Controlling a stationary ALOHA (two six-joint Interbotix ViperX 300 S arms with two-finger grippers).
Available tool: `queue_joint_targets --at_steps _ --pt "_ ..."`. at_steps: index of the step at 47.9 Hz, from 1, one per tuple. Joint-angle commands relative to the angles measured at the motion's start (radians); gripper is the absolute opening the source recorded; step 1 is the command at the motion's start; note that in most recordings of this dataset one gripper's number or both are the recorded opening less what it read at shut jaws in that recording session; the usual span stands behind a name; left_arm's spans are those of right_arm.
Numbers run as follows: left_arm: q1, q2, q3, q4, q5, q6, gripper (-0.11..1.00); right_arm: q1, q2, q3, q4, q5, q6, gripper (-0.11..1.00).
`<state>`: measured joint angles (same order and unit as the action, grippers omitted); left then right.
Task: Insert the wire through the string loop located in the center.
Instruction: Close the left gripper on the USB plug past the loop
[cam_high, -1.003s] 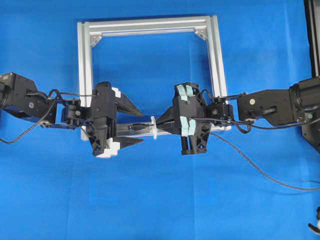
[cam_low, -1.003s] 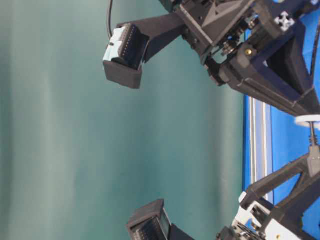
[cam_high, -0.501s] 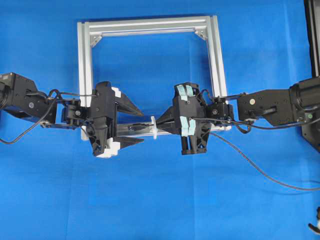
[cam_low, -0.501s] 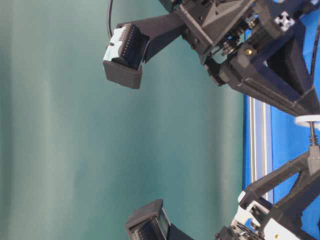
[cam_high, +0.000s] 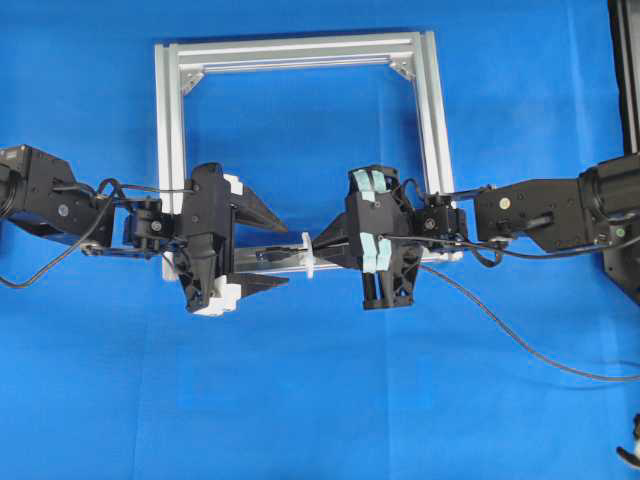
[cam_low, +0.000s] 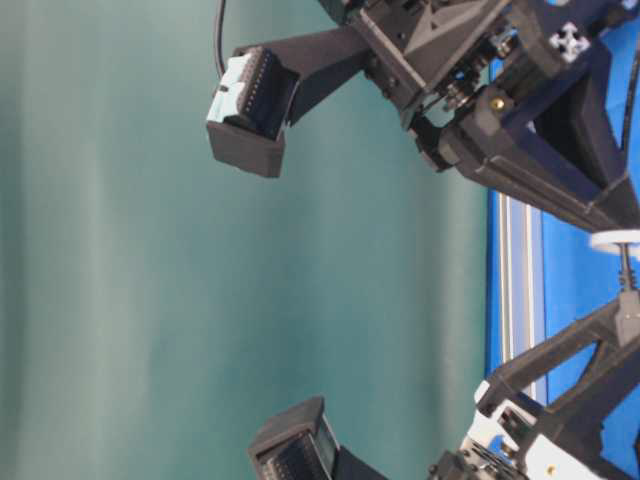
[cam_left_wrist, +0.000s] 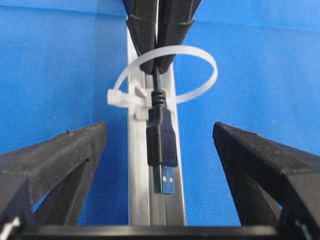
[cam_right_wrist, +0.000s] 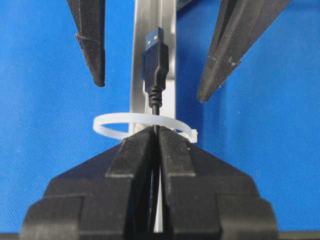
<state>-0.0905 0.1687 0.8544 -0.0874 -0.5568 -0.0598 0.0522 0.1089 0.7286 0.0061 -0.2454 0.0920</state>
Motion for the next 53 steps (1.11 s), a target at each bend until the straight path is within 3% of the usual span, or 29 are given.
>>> queue_joint_targets --at_steps 1,14,18,27,29,53 --pt "-0.003 -0.014 -0.017 0.003 -0.009 0.0 0.91 0.002 -0.015 -0.009 -0.002 -0.005 -0.002 -0.02" --pt "-0.005 -0.014 -0.023 0.003 -0.003 0.0 0.86 0.0 -0.015 -0.009 -0.002 -0.005 -0.002 -0.02" --pt "-0.005 -0.015 -0.02 0.003 -0.006 0.0 0.69 0.002 -0.015 -0.009 -0.002 -0.005 -0.002 -0.02" --pt "-0.003 -0.017 -0.017 0.003 -0.012 0.0 0.15 0.0 -0.015 -0.011 -0.002 -0.003 -0.002 -0.02" --pt "-0.003 -0.017 -0.017 0.003 -0.012 0.0 0.08 0.002 -0.015 -0.009 -0.002 -0.005 -0.002 -0.02" --pt "-0.002 -0.015 -0.021 0.003 -0.014 0.0 0.08 0.003 -0.015 -0.011 -0.002 0.003 -0.002 -0.02"
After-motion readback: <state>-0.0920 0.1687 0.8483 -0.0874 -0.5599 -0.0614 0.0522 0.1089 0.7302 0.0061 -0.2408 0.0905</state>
